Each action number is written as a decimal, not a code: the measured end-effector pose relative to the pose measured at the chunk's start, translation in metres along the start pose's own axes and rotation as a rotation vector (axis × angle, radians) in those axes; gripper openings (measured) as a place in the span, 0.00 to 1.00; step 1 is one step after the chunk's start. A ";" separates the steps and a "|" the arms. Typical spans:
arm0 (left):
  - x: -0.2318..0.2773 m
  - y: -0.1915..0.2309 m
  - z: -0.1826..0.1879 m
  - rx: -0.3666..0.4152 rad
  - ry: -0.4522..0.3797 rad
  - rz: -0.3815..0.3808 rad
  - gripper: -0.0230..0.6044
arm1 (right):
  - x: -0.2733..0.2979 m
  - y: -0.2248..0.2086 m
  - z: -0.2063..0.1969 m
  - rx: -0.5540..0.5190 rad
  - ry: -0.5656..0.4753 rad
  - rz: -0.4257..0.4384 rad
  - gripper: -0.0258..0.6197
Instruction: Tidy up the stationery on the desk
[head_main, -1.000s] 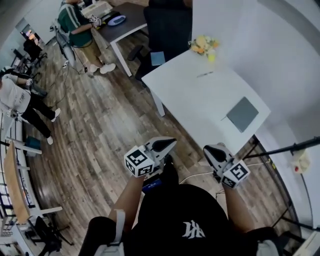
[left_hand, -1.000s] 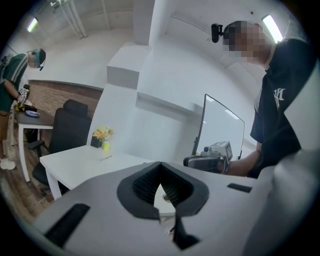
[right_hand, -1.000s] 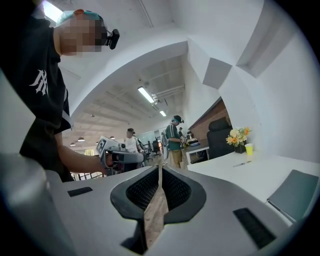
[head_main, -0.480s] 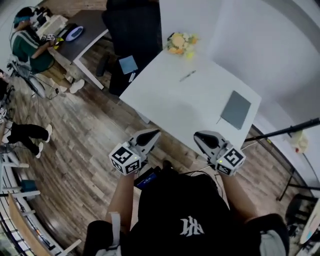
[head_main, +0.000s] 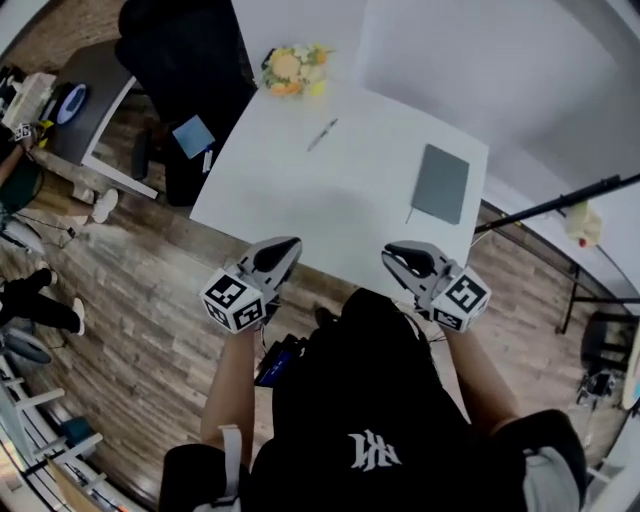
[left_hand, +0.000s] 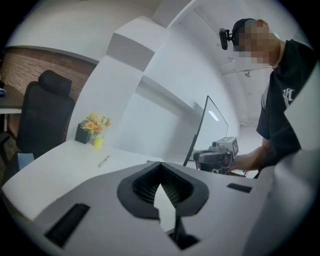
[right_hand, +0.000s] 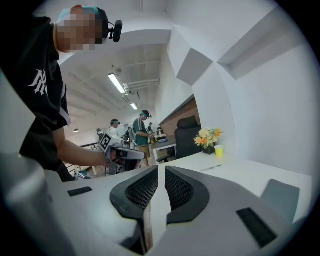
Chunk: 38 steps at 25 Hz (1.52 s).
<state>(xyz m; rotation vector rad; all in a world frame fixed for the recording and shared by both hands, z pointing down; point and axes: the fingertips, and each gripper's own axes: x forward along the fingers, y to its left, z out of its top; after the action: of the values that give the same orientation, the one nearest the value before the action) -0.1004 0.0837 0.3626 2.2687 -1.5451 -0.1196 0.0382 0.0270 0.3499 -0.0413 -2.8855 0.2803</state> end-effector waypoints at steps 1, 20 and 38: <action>0.006 0.001 0.001 0.002 0.004 -0.010 0.04 | -0.001 -0.006 0.000 0.006 -0.002 -0.015 0.11; 0.217 0.023 0.005 -0.002 0.289 -0.229 0.04 | -0.067 -0.216 -0.026 0.187 -0.052 -0.329 0.27; 0.401 0.034 -0.092 -0.170 0.632 -0.237 0.19 | -0.127 -0.372 -0.143 0.500 0.145 -0.638 0.33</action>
<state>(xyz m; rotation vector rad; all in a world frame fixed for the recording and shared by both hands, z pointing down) 0.0514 -0.2670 0.5184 2.0630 -0.9044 0.3563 0.1938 -0.3182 0.5281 0.8774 -2.4363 0.8033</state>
